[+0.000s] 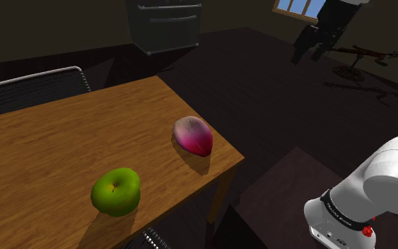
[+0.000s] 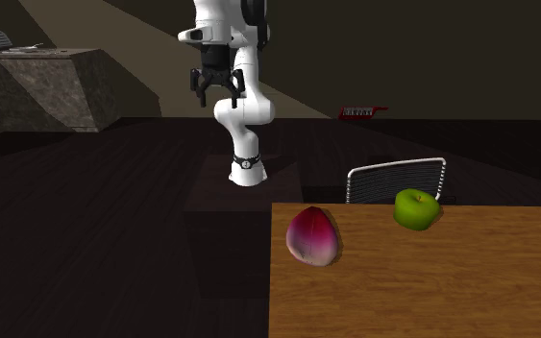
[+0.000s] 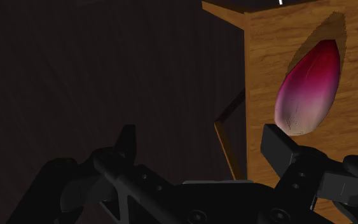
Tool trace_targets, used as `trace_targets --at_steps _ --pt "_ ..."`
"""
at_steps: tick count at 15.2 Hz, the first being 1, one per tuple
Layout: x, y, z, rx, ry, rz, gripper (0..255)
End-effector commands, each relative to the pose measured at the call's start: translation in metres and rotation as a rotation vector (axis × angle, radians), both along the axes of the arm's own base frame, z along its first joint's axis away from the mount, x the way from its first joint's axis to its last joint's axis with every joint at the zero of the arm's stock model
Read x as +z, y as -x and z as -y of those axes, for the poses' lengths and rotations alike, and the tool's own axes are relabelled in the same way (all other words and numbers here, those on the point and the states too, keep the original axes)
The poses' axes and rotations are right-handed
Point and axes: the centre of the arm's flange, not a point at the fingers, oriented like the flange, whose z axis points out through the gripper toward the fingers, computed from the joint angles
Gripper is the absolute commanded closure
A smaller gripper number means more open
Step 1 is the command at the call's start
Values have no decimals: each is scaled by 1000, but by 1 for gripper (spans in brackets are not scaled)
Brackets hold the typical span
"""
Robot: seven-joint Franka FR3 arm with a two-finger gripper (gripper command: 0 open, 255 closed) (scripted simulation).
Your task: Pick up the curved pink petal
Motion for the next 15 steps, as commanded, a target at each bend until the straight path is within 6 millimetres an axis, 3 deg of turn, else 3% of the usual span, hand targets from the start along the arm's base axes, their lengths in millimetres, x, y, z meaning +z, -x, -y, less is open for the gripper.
trace_targets --at_steps 1,8,15 --pt "0 0 0 0 0 0 0" --pt "-78 -55 24 65 -221 -9 0" --pt "-160 -110 27 130 -443 -17 0"
